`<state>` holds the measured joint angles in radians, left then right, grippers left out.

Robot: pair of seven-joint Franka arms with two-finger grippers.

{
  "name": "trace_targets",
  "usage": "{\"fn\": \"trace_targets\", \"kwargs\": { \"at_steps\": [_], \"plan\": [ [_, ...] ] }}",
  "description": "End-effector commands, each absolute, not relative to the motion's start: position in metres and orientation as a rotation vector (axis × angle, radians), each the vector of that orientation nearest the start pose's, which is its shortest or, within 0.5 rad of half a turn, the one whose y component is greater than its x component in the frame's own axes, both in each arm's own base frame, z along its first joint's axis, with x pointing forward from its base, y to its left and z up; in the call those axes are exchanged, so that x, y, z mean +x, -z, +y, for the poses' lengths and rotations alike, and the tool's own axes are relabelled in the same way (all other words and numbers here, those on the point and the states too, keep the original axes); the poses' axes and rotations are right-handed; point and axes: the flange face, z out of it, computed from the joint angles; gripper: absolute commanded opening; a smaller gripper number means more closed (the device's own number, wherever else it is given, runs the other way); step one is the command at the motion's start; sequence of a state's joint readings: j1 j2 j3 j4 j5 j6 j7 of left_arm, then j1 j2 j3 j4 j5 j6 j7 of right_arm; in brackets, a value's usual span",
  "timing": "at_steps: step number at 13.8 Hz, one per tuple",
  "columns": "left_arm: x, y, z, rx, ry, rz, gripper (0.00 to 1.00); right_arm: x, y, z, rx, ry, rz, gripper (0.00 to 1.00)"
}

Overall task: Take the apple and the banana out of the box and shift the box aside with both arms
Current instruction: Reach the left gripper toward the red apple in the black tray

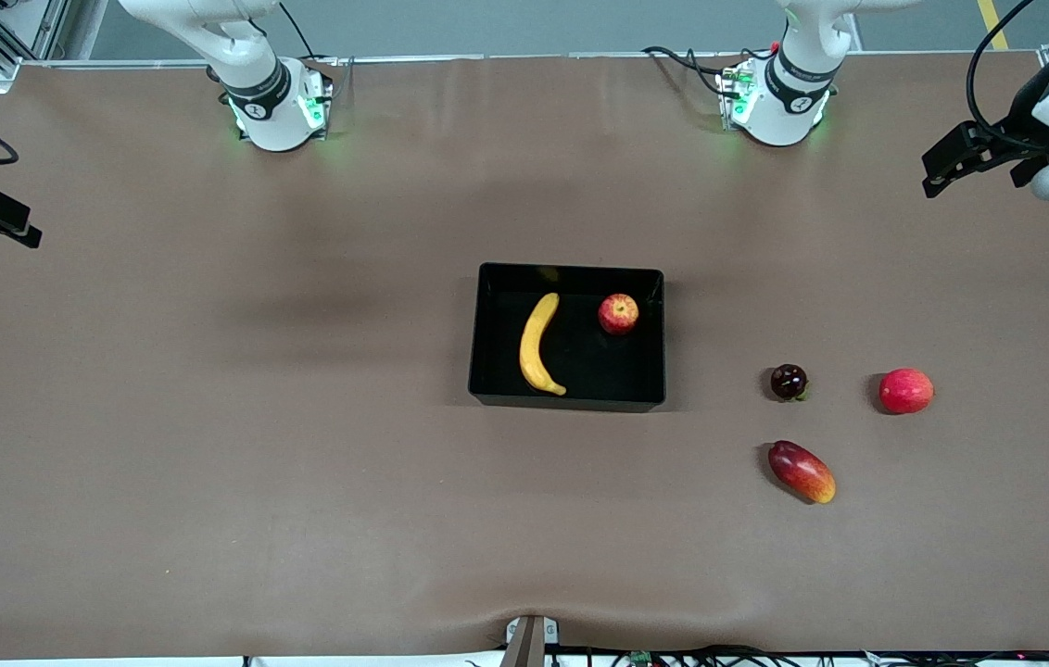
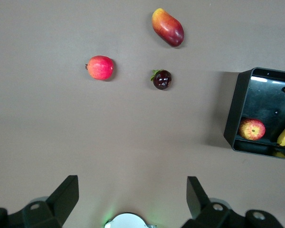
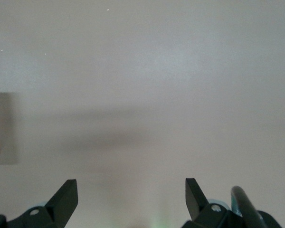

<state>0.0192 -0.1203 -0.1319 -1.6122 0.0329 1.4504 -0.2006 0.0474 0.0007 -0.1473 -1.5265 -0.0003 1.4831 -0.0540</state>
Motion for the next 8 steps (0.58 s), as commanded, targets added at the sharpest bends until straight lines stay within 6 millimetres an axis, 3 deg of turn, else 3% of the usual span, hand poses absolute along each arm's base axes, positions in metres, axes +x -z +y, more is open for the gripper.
{"fn": "trace_targets", "kwargs": {
  "at_steps": [1, 6, 8],
  "plan": [
    [0.502, -0.663, -0.058, -3.064, -0.06, -0.117, 1.0, 0.541, -0.643, -0.056, -3.155, -0.07, 0.089, 1.0],
    [0.508, -0.666, -0.06, -3.074, -0.05, -0.116, 1.0, 0.541, -0.643, -0.056, -3.155, -0.07, 0.089, 1.0],
    [0.513, -0.656, -0.071, -3.075, -0.079, -0.157, 1.0, 0.541, -0.644, -0.056, -3.155, -0.065, 0.089, 1.0]
  ]
}}
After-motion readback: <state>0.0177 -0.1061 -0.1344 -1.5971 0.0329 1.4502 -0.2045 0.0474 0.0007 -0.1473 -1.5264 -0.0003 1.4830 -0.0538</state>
